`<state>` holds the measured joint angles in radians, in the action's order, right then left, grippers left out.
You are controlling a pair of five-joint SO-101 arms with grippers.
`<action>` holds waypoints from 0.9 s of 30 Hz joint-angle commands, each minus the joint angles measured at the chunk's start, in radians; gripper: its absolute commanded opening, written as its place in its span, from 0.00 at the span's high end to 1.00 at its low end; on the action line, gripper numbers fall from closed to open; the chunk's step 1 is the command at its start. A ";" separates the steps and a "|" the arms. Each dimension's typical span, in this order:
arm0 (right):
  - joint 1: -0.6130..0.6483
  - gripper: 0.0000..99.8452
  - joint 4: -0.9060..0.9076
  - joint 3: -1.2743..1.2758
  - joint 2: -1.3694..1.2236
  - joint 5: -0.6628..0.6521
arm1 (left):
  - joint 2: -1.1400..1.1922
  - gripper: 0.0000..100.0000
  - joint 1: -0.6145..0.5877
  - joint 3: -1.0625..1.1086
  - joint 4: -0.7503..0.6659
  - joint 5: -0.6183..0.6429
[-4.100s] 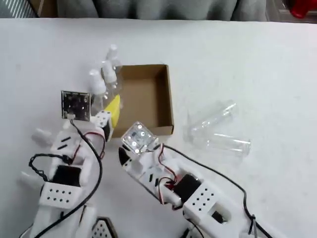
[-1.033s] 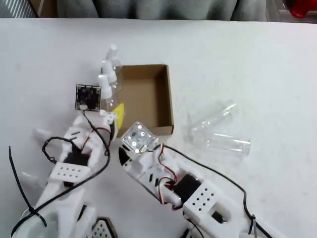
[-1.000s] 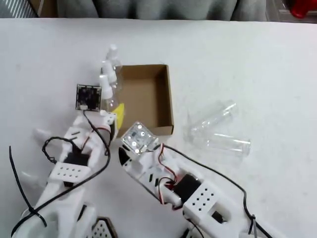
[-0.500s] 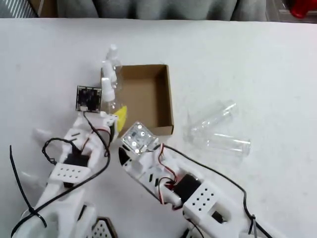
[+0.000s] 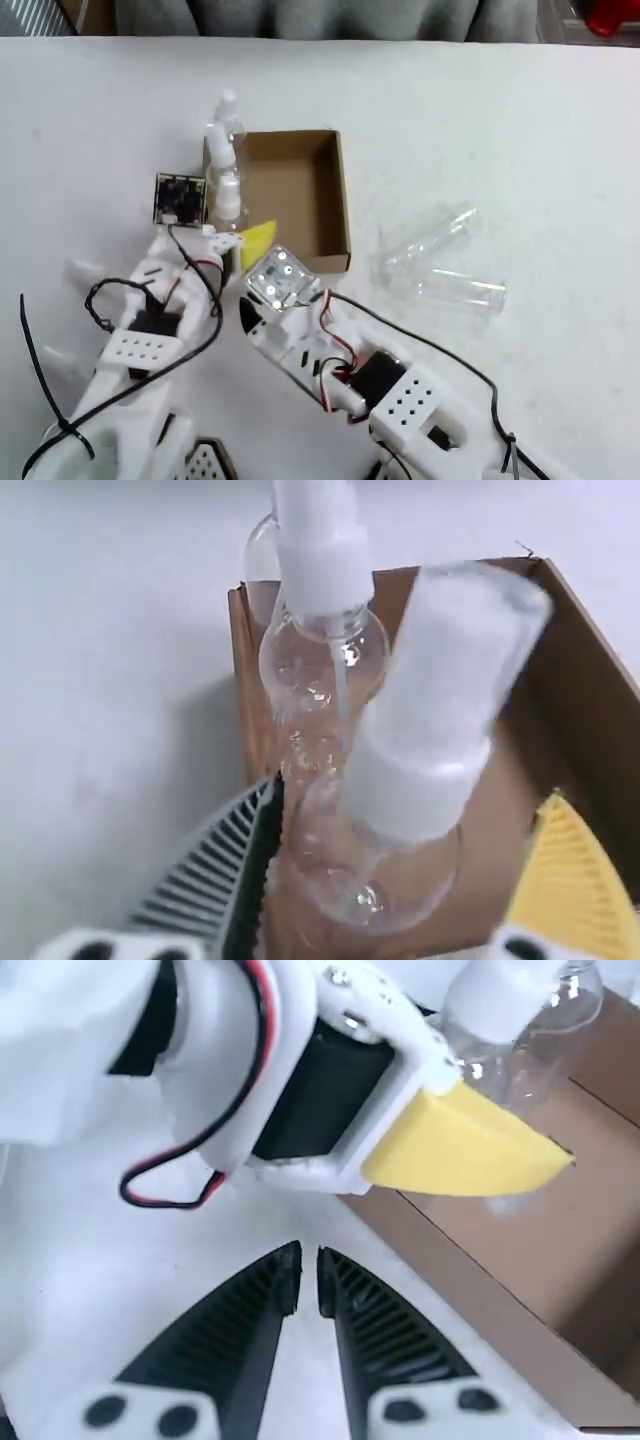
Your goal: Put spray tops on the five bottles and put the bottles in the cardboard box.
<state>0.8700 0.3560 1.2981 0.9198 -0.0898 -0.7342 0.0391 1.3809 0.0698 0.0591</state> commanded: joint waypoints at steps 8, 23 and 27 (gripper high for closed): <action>-0.007 0.98 -0.002 -0.060 0.004 0.000 | -0.008 0.63 -0.005 0.000 0.005 -0.006; -0.007 0.98 -0.002 -0.060 0.007 -0.003 | -0.012 0.63 -0.048 -0.008 0.005 -0.048; -0.007 0.98 -0.002 -0.060 0.007 -0.005 | -0.058 0.63 -0.050 -0.009 0.040 -0.049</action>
<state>0.8700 0.3560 1.2981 0.9198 -0.0898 -0.7342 0.0023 1.3871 0.0698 0.0207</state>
